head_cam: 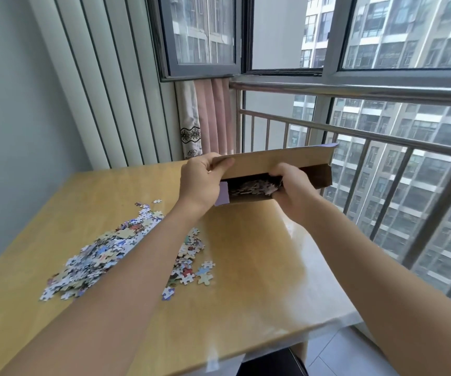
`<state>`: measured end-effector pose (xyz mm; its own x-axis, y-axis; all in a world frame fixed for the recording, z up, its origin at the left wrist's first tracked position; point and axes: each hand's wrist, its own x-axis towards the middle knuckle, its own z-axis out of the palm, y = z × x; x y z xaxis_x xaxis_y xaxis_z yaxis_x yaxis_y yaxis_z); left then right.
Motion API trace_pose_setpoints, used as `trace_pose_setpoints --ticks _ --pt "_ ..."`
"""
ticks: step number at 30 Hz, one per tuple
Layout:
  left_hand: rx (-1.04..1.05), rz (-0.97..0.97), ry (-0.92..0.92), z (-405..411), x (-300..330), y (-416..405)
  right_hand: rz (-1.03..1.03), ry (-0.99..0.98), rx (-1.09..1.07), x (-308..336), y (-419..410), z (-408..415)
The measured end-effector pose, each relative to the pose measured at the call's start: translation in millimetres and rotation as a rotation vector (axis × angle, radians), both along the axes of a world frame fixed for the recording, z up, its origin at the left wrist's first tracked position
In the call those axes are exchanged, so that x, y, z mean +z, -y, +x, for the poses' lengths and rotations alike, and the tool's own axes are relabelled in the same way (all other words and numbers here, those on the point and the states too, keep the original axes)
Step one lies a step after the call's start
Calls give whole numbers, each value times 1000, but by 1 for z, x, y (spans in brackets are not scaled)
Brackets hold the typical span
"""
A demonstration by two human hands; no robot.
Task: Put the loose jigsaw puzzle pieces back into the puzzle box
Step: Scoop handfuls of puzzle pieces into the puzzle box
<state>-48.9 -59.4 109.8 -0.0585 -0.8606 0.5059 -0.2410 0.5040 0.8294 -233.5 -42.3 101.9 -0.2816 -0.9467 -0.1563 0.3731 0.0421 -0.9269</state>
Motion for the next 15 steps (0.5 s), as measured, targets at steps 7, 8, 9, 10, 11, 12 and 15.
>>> trace_pose_setpoints --ticks 7,8,9,10,11,12,15 --pt "-19 18 -11 -1 1 -1 38 -1018 -79 -5 13 -23" --pt "-13 17 -16 -2 2 -1 22 -1146 -79 -4 14 -27" --pt "-6 14 -19 -3 2 0 -6 -1274 -87 -3 15 -31" --pt "3 7 -18 -3 3 1 -56 -1387 -102 -2 15 -35" --pt "12 0 -18 -3 4 2 -136 -1471 -108 0 14 -38" --pt "21 -5 -22 -2 6 4 -236 -1514 -81 2 13 -42" --pt "28 -7 -41 2 10 7 -444 -1530 186 3 1 -51"
